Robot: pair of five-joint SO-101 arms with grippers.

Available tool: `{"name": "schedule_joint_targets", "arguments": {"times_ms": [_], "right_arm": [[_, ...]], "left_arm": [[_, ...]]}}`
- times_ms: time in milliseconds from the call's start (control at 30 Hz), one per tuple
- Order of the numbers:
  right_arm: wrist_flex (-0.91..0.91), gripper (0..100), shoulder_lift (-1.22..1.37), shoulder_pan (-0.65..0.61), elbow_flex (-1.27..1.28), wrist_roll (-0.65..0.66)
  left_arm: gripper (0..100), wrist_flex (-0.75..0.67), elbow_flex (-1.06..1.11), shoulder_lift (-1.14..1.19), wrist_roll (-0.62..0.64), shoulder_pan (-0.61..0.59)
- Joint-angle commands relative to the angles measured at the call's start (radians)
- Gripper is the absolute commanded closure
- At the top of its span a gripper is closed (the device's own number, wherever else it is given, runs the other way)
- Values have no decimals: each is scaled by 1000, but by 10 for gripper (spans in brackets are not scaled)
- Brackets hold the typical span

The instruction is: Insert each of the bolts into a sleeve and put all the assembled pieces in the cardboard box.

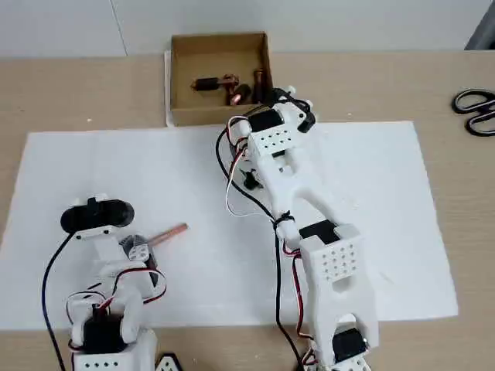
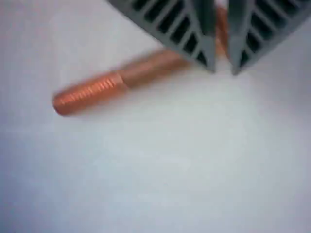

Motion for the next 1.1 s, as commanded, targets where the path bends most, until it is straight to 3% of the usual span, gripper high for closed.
{"name": "schedule_joint_targets", "arguments": {"times_ms": [0, 400, 600, 867, 1067], "right_arm": [[-27, 976, -4, 8, -43, 5], [107, 995, -99, 15, -66, 5], [191, 995, -174, 21, -66, 71], [328, 995, -211, 59, -64, 74], [332, 995, -209, 128, -63, 74]], "left_arm": [[994, -25, -4, -6, 8, -3], [994, -80, -88, -6, 17, -3], [994, -216, -223, -6, 91, -3], [994, -195, -374, -2, 193, -5], [993, -258, -433, 0, 278, -187]]}}
